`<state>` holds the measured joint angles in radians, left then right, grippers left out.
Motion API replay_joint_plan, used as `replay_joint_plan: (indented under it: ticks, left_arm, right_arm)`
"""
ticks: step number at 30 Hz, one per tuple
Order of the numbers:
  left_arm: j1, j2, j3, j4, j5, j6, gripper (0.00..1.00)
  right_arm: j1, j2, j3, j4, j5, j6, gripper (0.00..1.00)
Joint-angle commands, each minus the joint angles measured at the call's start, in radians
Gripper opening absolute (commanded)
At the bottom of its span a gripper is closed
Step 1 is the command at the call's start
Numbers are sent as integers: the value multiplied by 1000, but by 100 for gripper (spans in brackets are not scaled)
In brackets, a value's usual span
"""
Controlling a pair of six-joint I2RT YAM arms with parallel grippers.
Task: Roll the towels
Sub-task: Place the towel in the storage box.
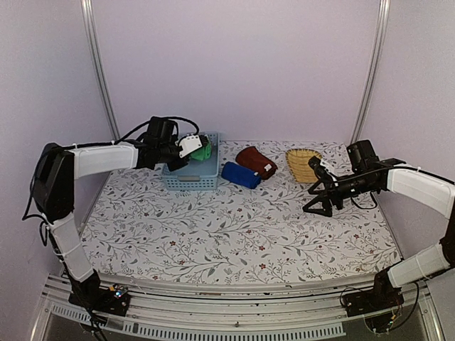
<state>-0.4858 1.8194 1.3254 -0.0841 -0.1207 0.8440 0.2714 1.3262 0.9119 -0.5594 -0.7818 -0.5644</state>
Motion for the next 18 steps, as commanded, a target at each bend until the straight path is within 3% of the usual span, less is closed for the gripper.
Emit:
replay_joint_plan:
  ticks: [1,18]
  left_arm:
    - [43,55,69,42,78,40,2]
    - [138,411,357,-22,82,166,3]
  right_arm:
    - [-8,16,-14,31,19,1,99]
    - [-18,69,-19,35,51,-11,99]
